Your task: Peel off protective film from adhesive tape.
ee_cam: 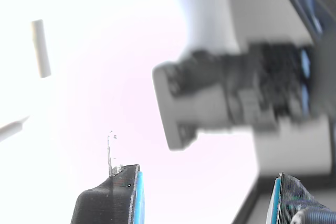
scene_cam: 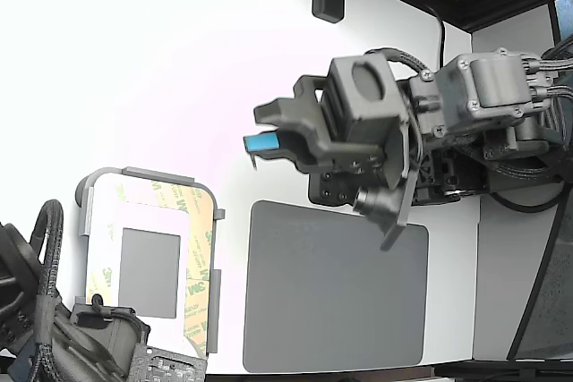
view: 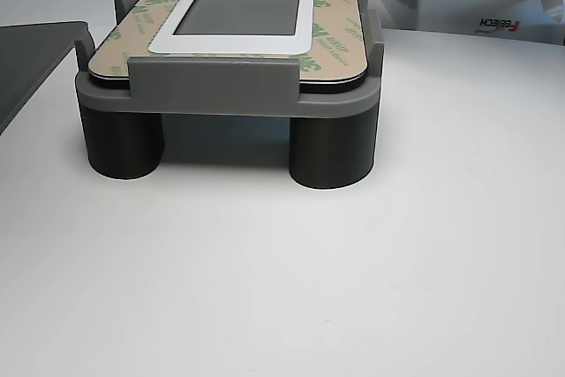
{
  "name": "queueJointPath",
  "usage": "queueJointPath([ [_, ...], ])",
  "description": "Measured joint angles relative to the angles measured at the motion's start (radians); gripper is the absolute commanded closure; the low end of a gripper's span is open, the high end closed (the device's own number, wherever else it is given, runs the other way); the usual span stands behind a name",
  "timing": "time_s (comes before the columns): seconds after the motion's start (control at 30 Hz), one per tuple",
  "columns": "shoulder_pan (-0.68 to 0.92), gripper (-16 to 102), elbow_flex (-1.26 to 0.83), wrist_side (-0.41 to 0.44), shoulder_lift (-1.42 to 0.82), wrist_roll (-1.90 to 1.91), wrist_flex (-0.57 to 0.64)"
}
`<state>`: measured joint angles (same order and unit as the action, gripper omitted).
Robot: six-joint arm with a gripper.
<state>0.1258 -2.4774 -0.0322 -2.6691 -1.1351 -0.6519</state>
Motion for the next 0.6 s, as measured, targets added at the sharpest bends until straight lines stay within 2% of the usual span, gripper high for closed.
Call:
queueJointPath([
  [0.07, -0.026, -14, -0.009, 0.061, -0.043, 0.198, -0.018],
  [0.27, -0.067, -14, -0.017, 0.192, -0.143, 0.816, -0.204],
  [0.47, -0.071, -14, -0.103, 0.224, -0.247, 1.207, -0.325],
  [0.6, -0.071, -14, -0.178, 0.218, -0.262, 1.295, -0.327],
])
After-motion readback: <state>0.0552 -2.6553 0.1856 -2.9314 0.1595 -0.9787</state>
